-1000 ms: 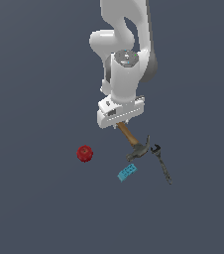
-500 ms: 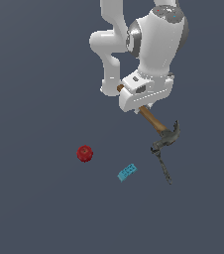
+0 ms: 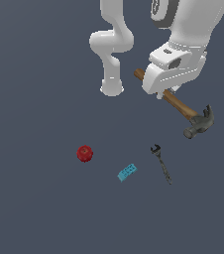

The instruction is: Pick up a designated object from a clutter of objects.

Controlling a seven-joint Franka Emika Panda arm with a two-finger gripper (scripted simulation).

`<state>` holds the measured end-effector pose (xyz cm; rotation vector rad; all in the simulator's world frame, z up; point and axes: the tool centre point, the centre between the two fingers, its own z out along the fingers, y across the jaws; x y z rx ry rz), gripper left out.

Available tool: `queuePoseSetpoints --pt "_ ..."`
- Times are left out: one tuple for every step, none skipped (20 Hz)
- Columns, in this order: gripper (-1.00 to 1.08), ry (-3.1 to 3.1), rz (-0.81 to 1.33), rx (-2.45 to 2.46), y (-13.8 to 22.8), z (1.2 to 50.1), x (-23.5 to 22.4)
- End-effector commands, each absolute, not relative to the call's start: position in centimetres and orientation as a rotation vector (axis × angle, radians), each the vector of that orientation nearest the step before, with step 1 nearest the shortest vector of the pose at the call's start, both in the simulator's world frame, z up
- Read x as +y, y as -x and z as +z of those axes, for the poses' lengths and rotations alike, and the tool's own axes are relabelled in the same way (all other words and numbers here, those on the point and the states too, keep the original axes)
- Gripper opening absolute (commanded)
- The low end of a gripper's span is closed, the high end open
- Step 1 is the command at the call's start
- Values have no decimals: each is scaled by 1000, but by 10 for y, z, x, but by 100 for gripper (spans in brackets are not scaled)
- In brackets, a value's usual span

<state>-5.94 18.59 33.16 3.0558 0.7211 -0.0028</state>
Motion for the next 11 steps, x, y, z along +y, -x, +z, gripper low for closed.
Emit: queuePoseSetpoints --pt "-100 -3057 1 720 58 346 197" --pt "-100 -3057 1 720 58 349 200" --pt "-100 -3058 0 720 57 353 203" --pt "-100 -3058 0 720 57 355 206" --pt "-100 -3058 0 720 56 358 208" --pt "-100 -3058 0 720 56 360 210" --pt "-100 -3058 0 720 56 361 211" --pt "-100 -3058 0 720 55 362 212" --pt "-100 -3058 0 720 55 363 213" --pt "-100 -3058 0 720 55 364 213" --pt "-100 -3058 0 720 55 364 213"
